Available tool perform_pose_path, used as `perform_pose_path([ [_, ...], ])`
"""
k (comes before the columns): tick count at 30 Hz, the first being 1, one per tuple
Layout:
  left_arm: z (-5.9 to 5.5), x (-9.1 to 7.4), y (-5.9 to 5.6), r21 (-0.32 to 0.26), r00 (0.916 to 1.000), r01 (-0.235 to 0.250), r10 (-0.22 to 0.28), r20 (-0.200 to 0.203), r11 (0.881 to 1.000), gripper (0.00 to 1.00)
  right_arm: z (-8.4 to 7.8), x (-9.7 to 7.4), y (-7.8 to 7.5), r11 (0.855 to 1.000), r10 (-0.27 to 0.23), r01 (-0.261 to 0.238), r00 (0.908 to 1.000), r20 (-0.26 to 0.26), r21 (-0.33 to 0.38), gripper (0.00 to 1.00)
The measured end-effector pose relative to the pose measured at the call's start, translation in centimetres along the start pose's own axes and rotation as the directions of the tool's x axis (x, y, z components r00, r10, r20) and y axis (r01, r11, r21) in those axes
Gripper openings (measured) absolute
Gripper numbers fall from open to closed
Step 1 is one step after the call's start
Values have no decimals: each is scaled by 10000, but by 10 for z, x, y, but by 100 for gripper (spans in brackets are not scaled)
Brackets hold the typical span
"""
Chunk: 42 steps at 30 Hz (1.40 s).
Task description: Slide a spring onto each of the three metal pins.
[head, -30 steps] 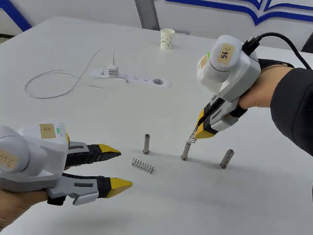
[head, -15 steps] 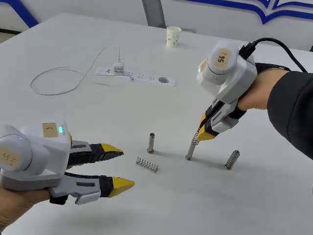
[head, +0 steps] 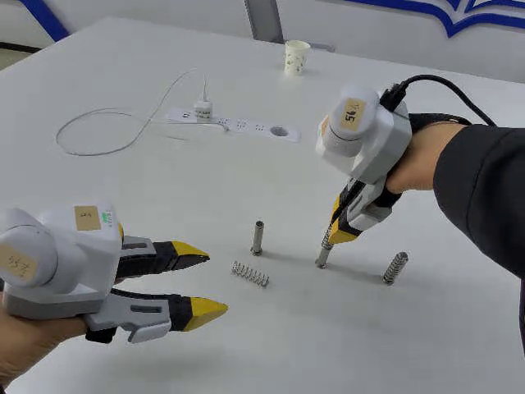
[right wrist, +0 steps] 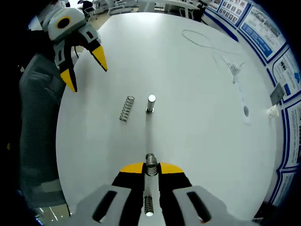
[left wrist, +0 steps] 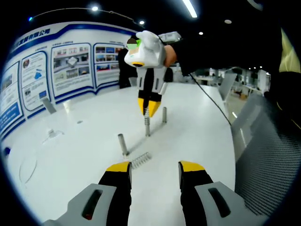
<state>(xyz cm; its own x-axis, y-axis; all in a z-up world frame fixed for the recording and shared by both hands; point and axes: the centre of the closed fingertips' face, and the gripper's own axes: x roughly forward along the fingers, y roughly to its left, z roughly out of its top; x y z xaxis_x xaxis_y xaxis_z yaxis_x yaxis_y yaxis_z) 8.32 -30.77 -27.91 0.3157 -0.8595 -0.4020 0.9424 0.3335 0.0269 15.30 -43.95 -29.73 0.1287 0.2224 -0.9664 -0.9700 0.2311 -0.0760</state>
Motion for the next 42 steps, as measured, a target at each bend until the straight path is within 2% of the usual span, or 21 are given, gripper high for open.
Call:
perform_pose_path([
  [21,-2,0,-1,-86,10000,17,-18,-73,10000,40,-10,33,6,9996,224,-217,9987,-450,165,12],
  [27,-2,0,-2,-95,10000,5,-6,-68,10000,40,-10,34,5,9995,257,-248,9989,-403,218,13],
  [34,-2,0,-2,-86,10000,-3,2,-87,10000,40,-9,33,4,9997,190,-186,9996,-187,175,19],
  [39,-2,0,-2,-65,10000,-14,13,-77,10000,40,-5,23,4,9998,-15,14,10000,33,217,20],
  [42,-2,0,-3,-43,10000,-6,5,-75,10000,40,4,15,5,9998,-167,162,9993,342,151,21],
])
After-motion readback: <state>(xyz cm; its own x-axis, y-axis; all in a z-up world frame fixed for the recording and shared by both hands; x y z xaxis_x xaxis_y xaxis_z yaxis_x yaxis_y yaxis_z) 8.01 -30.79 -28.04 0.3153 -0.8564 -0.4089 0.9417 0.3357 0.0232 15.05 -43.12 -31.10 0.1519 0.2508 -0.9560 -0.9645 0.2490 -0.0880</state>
